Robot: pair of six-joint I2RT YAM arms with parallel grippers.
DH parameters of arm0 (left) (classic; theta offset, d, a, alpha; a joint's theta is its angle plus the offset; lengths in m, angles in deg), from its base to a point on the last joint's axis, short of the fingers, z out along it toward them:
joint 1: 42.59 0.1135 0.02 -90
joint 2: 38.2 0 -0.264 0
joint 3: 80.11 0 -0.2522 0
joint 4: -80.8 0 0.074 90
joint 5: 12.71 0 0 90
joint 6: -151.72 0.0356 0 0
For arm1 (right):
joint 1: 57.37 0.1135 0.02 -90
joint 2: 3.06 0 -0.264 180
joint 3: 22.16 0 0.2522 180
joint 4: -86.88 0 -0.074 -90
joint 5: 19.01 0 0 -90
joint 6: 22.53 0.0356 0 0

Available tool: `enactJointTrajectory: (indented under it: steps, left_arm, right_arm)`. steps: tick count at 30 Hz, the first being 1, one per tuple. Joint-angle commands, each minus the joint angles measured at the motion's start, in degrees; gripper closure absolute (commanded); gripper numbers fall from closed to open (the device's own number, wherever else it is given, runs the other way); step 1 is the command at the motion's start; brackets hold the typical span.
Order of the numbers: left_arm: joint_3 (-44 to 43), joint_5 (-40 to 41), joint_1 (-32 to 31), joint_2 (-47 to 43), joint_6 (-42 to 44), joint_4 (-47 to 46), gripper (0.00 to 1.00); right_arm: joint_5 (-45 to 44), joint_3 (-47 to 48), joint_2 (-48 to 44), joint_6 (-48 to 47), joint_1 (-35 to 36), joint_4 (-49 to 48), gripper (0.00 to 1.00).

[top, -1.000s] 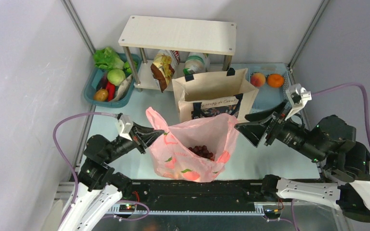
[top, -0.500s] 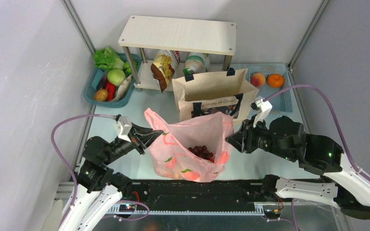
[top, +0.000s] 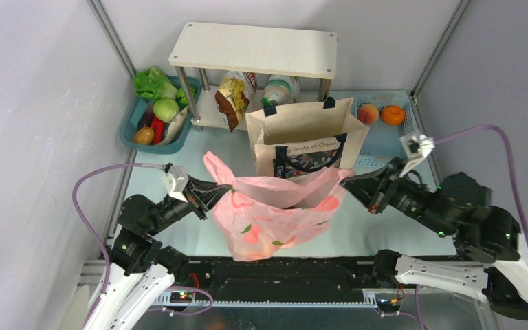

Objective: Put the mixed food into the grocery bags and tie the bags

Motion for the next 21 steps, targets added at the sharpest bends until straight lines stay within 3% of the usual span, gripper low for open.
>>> enactJointTrajectory:
  steps: [1, 5, 11, 21]
  left_arm:
    - [-1.4, 1.9, 0.4, 0.0, 2.9, 0.1, 1.00]
    - [-2.7, 1.3, 0.4, 2.4, 4.7, 0.1, 1.00]
    - [-7.5, 1.8, 0.5, 14.3, 2.1, 0.1, 1.00]
    - [-12.8, 6.2, 1.0, 23.5, 6.6, 0.2, 1.00]
  right_arm:
    - [-7.3, 3.0, -3.3, 0.0, 0.2, -6.7, 1.00]
    - [-6.7, 2.9, -3.5, 2.3, 0.3, -4.7, 1.00]
    - [-7.9, 2.8, -1.4, 6.3, 0.2, -1.9, 1.00]
    - [-26.7, 2.0, 6.8, 3.9, -1.6, -4.4, 1.00]
